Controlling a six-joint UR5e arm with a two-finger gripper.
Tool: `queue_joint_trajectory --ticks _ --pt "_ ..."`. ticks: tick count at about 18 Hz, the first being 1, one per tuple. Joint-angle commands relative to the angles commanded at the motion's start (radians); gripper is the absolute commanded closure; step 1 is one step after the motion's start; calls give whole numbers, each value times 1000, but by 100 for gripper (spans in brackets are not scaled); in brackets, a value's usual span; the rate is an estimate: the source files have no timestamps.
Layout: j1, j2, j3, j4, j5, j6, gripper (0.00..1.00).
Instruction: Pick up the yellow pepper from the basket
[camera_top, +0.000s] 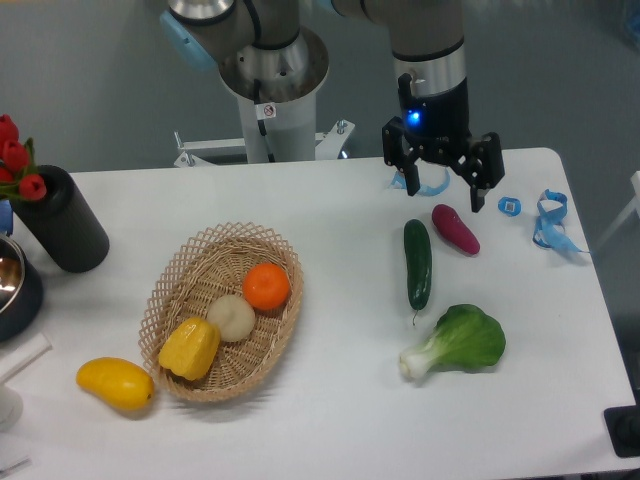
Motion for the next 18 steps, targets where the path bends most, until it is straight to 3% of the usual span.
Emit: queue_joint_trajectory --ticks 18 --pt "-14 0 -5 0 -24 -14 0"
